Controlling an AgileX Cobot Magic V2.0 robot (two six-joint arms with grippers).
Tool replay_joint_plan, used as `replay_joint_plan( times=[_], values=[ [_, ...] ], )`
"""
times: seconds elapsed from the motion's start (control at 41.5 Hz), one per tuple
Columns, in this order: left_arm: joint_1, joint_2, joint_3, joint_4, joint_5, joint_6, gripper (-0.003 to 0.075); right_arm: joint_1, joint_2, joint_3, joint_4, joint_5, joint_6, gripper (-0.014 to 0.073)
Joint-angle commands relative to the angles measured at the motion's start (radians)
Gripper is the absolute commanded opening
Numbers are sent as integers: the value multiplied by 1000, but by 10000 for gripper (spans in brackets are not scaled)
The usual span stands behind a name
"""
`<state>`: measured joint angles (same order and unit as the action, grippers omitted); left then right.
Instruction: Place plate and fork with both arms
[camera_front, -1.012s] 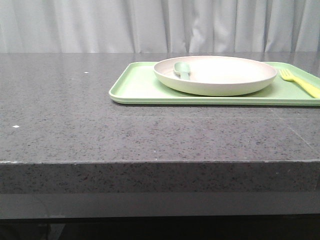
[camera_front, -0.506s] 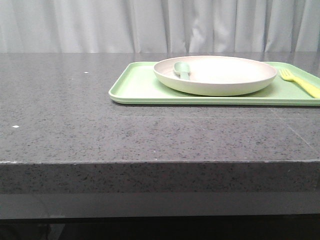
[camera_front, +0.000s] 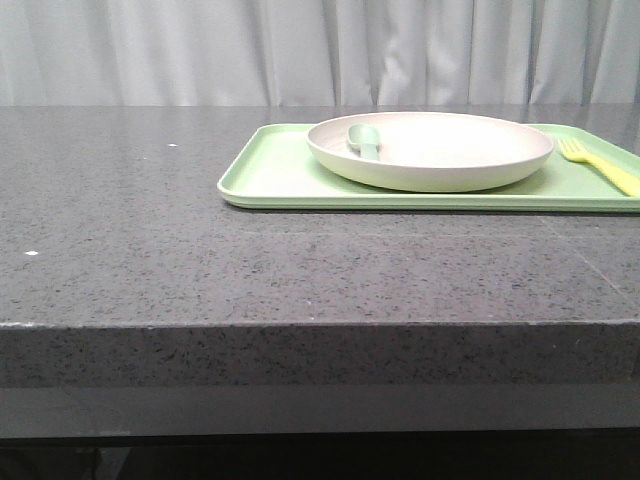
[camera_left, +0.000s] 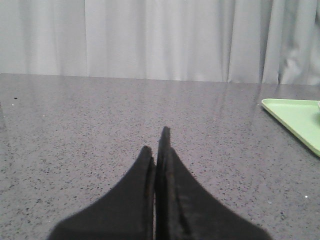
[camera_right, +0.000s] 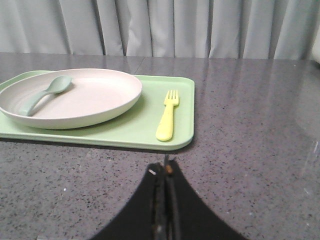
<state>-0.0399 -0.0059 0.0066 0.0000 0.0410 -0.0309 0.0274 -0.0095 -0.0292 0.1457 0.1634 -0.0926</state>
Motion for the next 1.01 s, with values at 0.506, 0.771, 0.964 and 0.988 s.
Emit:
replay_joint_plan(
  times=[0.506, 0.771, 0.964, 0.988],
  values=[
    [-3, -23, 3, 0, -85, -7, -18, -5, -19, 53, 4, -170, -10, -121],
    [-3, -23, 3, 0, -85, -7, -18, -5, -19, 53, 4, -175, -10, -121],
    [-3, -23, 3, 0, -85, -7, -18, -5, -19, 53, -30, -182, 40, -121],
    [-3, -23, 3, 0, -85, -7, -18, -5, -19, 53, -50, -185, 60, -121]
  ],
)
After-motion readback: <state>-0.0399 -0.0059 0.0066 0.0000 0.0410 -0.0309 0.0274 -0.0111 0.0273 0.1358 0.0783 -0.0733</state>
